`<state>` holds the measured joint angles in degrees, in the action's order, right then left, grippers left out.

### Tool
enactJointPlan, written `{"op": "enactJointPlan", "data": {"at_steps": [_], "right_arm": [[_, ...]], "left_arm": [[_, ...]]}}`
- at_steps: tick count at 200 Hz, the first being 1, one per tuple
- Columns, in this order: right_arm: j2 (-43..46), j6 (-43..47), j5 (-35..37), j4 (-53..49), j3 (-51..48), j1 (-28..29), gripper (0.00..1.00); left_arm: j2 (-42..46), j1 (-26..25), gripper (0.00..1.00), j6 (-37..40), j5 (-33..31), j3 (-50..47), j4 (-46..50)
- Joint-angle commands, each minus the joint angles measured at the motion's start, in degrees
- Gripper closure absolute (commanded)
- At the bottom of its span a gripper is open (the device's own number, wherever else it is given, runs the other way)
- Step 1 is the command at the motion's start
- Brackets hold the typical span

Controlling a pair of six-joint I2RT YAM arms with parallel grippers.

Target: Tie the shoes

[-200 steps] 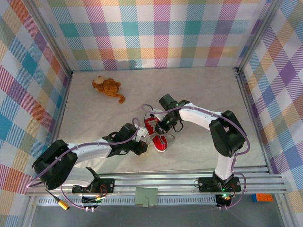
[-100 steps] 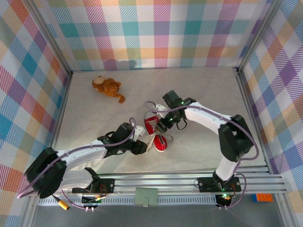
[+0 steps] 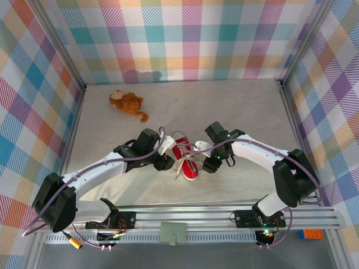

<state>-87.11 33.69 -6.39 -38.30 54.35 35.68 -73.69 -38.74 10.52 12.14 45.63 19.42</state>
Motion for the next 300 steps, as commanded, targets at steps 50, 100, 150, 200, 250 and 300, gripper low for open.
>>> {"op": "enactJointPlan", "data": {"at_steps": [50,100,150,200,250,300], "right_arm": [[-9.22,6.05,-0.73,3.04,2.25,0.05,0.40],[-13.16,5.53,-2.75,3.58,3.75,-1.18,0.49],[-13.80,4.74,-4.65,3.80,3.63,-2.01,0.87],[-10.48,3.28,-6.48,4.91,1.75,-4.05,1.00],[-8.11,2.31,-6.77,4.71,1.34,-6.49,1.00],[-6.10,0.54,-7.44,5.79,0.98,-7.11,1.00]], "left_arm": [[-13.63,0.09,0.50,12.82,4.38,5.99,-0.10],[-18.39,0.15,0.56,13.38,7.50,9.25,-1.12],[-22.64,0.17,0.58,14.00,9.06,13.00,1.27],[-25.56,0.24,0.80,14.35,10.12,15.85,3.89],[-22.47,3.68,1.00,16.80,10.53,16.59,9.83],[-21.12,4.65,1.00,17.88,12.76,18.16,12.83]]}}
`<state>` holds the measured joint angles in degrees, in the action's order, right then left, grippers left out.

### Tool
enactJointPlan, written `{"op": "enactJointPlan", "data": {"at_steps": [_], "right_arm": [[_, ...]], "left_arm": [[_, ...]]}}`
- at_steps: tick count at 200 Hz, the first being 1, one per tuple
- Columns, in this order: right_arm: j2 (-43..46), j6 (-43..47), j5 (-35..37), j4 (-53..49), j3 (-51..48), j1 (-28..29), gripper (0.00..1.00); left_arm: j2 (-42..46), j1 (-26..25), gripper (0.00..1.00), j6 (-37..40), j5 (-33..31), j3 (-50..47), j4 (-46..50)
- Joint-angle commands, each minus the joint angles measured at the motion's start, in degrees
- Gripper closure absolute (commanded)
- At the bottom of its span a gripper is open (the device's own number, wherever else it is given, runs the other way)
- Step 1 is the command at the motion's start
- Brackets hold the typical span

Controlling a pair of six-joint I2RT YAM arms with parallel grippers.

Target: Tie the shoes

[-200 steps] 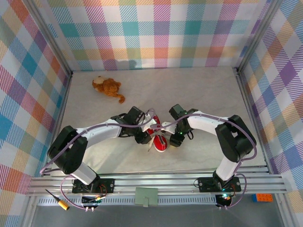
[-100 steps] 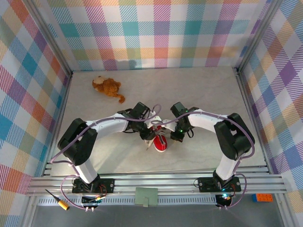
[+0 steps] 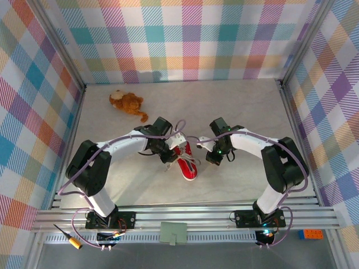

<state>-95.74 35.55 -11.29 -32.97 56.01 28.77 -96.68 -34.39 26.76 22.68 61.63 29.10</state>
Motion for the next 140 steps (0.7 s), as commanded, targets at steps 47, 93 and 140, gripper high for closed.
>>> {"op": "enactJointPlan", "data": {"at_steps": [47,93,140], "right_arm": [[9.72,-5.07,-11.03,5.96,-5.12,-0.04,0.65],[9.12,-6.06,-11.77,7.58,-6.11,3.36,0.48],[3.62,-4.18,-7.91,6.24,-2.37,6.10,0.44]], "left_arm": [[0.81,0.29,1.00,0.86,3.59,2.89,2.27],[-0.25,0.73,1.00,1.10,5.18,3.76,2.97],[-1.48,2.00,1.00,1.43,8.26,4.77,4.24]]}}
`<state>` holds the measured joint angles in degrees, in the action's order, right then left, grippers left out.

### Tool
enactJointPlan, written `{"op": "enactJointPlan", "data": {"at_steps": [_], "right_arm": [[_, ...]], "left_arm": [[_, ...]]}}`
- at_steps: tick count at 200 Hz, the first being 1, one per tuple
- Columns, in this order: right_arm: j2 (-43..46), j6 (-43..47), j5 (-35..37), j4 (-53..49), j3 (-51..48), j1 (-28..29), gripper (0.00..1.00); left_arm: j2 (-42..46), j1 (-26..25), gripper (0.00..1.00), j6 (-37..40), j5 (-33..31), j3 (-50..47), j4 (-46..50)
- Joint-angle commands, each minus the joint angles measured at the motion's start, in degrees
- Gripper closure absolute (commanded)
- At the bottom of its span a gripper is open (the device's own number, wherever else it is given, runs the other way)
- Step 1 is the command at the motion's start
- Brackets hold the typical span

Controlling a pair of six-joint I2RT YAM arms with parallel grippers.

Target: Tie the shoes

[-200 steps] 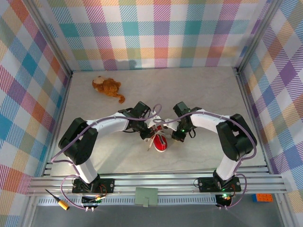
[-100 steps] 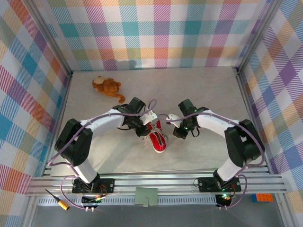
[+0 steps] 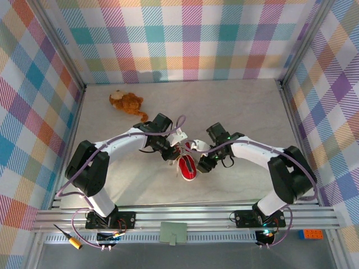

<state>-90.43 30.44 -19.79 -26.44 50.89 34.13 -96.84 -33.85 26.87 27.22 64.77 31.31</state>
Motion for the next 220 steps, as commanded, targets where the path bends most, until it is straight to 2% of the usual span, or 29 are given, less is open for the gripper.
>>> {"op": "enactJointPlan", "data": {"at_steps": [1,68,100,126,160,195,220], "right_arm": [[-1.73,0.98,0.61,-0.29,2.78,0.75,0.44],[-5.81,-1.41,0.02,0.59,8.57,2.49,0.42],[-8.25,-2.45,-0.20,-1.31,11.25,3.57,0.43],[-10.33,-2.68,0.19,-2.62,13.37,3.62,0.48],[-12.37,-1.19,0.90,-4.65,14.92,3.58,0.64],[-11.62,-2.16,2.94,-4.20,13.62,3.49,1.00],[-8.81,-2.63,4.03,-3.45,11.46,3.29,1.00]], "left_arm": [[-1.37,1.48,1.00,1.33,3.85,1.65,2.10],[-8.36,6.97,1.00,4.61,13.46,9.37,13.04],[-10.29,8.66,1.00,6.42,15.13,11.84,16.59],[-11.20,9.54,1.00,7.88,15.98,13.38,18.31],[-12.41,9.59,1.00,8.63,16.15,14.98,19.58],[-11.81,9.68,1.00,8.81,15.30,14.25,19.67],[-10.73,9.76,1.00,8.90,14.40,12.81,19.23]]}}
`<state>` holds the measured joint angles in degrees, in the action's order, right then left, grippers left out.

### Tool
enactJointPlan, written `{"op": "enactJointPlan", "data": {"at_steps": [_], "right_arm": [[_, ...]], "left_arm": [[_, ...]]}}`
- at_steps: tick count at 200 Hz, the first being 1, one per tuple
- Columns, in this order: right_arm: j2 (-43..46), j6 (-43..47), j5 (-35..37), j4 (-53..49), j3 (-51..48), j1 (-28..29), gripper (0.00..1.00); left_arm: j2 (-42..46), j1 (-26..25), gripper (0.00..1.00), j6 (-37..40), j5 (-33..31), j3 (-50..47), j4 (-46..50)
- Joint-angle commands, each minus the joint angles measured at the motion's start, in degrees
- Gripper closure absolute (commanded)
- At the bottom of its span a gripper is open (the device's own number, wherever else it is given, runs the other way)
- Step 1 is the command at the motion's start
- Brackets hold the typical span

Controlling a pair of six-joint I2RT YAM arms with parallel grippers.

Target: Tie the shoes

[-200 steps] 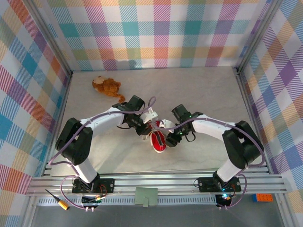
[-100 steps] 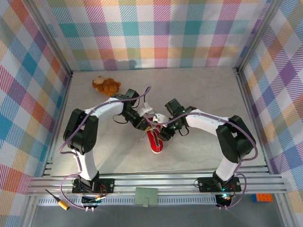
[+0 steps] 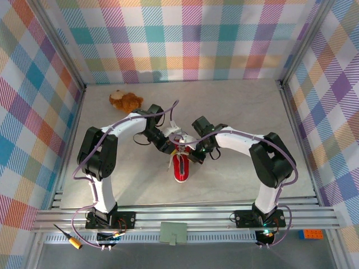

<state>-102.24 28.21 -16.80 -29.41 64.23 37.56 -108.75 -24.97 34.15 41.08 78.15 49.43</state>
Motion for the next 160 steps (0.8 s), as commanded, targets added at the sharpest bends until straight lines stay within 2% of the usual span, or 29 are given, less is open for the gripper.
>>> {"op": "enactJointPlan", "data": {"at_steps": [1,80,105,160], "right_arm": [[3.09,-0.42,1.05,-0.52,-1.94,-0.17,1.00],[4.32,-0.39,1.09,-3.44,-1.47,-0.73,1.00],[3.78,-0.30,1.72,-4.13,-1.91,-0.99,1.00],[2.71,0.48,-0.57,-5.99,-1.96,-2.57,1.00]], "left_arm": [[1.22,0.89,1.00,1.62,0.52,-0.64,1.11],[3.01,0.89,1.00,1.09,-0.46,-3.40,-1.53],[4.73,0.91,1.00,0.87,-2.74,-6.07,-4.07],[5.46,0.89,1.00,0.59,-4.47,-8.74,-5.07]]}}
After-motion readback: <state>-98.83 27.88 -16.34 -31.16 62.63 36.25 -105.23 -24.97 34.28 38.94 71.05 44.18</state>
